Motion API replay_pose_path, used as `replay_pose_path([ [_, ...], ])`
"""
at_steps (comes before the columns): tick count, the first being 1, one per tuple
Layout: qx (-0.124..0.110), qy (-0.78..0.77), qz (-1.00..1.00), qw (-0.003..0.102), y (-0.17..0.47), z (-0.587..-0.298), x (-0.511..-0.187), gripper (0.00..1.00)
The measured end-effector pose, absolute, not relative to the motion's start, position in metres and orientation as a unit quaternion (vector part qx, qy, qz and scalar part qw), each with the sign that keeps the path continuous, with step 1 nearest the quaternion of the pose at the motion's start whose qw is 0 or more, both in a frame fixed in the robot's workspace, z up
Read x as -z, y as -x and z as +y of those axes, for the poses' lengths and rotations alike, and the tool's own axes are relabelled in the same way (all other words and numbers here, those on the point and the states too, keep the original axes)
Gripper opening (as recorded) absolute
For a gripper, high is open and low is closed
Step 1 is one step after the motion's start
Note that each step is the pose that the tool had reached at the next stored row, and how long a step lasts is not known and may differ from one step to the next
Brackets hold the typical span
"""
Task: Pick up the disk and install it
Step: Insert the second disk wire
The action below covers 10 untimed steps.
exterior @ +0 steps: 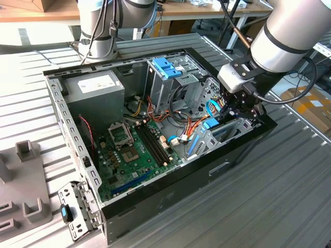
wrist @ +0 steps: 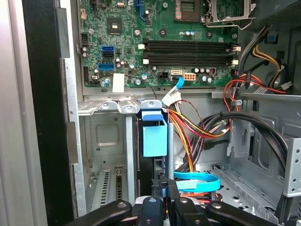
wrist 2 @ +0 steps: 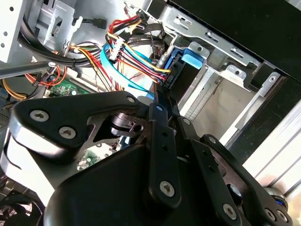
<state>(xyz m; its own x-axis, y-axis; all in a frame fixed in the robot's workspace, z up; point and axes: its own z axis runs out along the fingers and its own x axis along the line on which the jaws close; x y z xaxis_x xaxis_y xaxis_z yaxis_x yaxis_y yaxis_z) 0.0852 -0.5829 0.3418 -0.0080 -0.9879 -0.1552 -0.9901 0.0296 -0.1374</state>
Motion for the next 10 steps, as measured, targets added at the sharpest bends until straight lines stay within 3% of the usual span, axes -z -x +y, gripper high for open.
replay_pose_path([
  [5, -0.005, 0.697, 0.71, 0.104, -0.0852, -0.5829, -0.3416, 0.16],
  [7, -0.005, 0.697, 0.71, 0.104, -0.0852, -0.5829, -0.3416, 0.24],
  [10, -0.005, 0.697, 0.71, 0.104, -0.0852, -0.5828, -0.3432, 0.24],
])
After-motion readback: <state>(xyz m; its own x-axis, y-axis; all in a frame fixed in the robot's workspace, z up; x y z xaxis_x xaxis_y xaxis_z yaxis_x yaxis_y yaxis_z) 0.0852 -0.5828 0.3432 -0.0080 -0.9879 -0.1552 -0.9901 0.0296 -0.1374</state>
